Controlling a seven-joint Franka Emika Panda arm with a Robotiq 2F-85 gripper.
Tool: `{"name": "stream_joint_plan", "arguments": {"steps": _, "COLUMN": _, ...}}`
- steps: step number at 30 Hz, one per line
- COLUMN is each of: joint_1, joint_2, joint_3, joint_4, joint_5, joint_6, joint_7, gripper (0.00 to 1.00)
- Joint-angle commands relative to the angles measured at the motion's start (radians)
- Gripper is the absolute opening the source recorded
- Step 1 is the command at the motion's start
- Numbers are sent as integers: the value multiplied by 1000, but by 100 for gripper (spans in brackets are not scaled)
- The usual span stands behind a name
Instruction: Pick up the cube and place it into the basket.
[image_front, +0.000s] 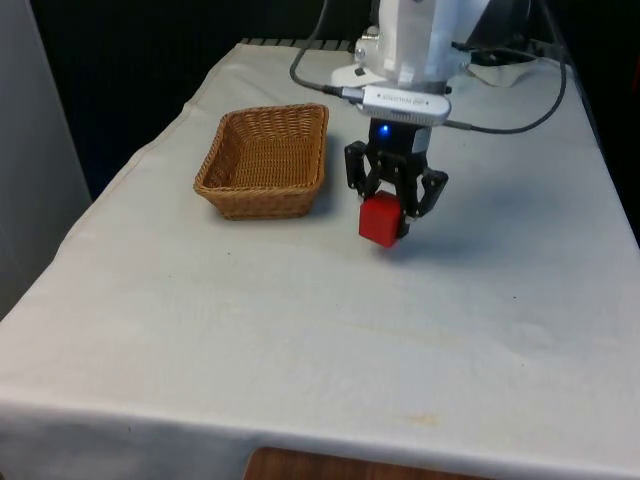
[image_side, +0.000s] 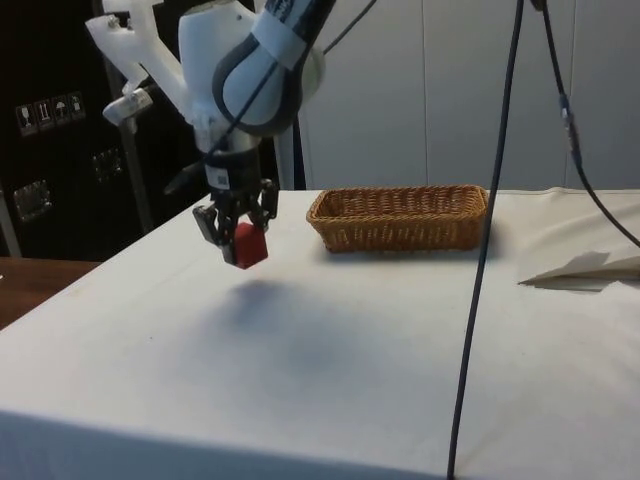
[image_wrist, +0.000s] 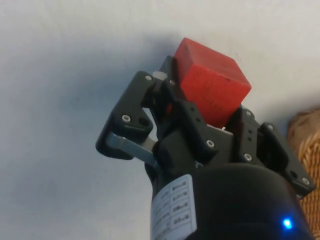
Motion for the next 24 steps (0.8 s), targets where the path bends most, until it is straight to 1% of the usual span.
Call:
{"name": "stream_joint_plan", "arguments": {"steps": 1, "joint_1": 8, "joint_2": -13, "joint_3": -11, "joint_4": -3, "joint_5": -11, "joint_6": -9, "joint_7": 14, "gripper": 2}}
{"name": "stream_joint_plan", "arguments": {"steps": 4, "joint_1": 8, "joint_2": -33, "joint_3": -11, "joint_4": -3, "joint_5": -15, "joint_6": -25, "joint_7": 19, "gripper": 2}}
{"name": "stream_joint_plan", "arguments": {"steps": 5, "joint_1": 0, "joint_2": -24, "joint_3": -2, "joint_4": 0, "joint_5": -6, "joint_6": -19, "joint_7": 7, "gripper": 2}}
{"name": "stream_joint_plan", "arguments": {"steps": 6, "joint_1": 8, "joint_2": -40, "joint_3": -12, "joint_4": -3, "joint_5": -16, "joint_6": -30, "joint_7": 20, "gripper": 2}}
{"name": "stream_joint_plan", "arguments": {"steps": 12, "joint_1": 6, "joint_2": -88, "joint_3": -12, "joint_4": 0, "joint_5": -26, "joint_6": -71, "joint_7": 28, "gripper": 2}}
{"name": "stream_joint_plan", "arguments": {"steps": 13, "joint_1": -1, "joint_2": -84, "joint_3": -4, "joint_4": 1, "joint_5": -16, "joint_6": -66, "joint_7": 16, "gripper": 2}}
{"name": "stream_joint_plan", "arguments": {"steps": 14, "joint_1": 6, "joint_2": -93, "joint_3": -13, "joint_4": 0, "joint_5": -26, "joint_6": -74, "joint_7": 28, "gripper": 2}}
{"name": "stream_joint_plan", "arguments": {"steps": 15, "joint_1": 6, "joint_2": -93, "joint_3": -13, "joint_4": 0, "joint_5": -26, "joint_6": -74, "joint_7": 28, "gripper": 2}}
{"name": "stream_joint_plan", "arguments": {"steps": 20, "joint_1": 5, "joint_2": -132, "joint_3": -15, "joint_4": -10, "joint_5": -28, "joint_6": -96, "joint_7": 25, "gripper": 2}}
{"name": "stream_joint_plan", "arguments": {"steps": 21, "joint_1": -1, "joint_2": -123, "joint_3": -8, "joint_4": -2, "joint_5": -18, "joint_6": -97, "joint_7": 17, "gripper": 2}}
{"name": "stream_joint_plan", "arguments": {"steps": 22, "joint_1": -1, "joint_2": -130, "joint_3": -9, "joint_4": -4, "joint_5": -19, "joint_6": -102, "joint_7": 17, "gripper": 2}}
{"name": "stream_joint_plan", "arguments": {"steps": 23, "joint_1": 4, "joint_2": -153, "joint_3": -17, "joint_4": -18, "joint_5": -29, "joint_6": -106, "joint_7": 23, "gripper": 2}}
{"name": "stream_joint_plan", "arguments": {"steps": 24, "joint_1": 4, "joint_2": -159, "joint_3": -18, "joint_4": -22, "joint_5": -30, "joint_6": -108, "joint_7": 23, "gripper": 2}}
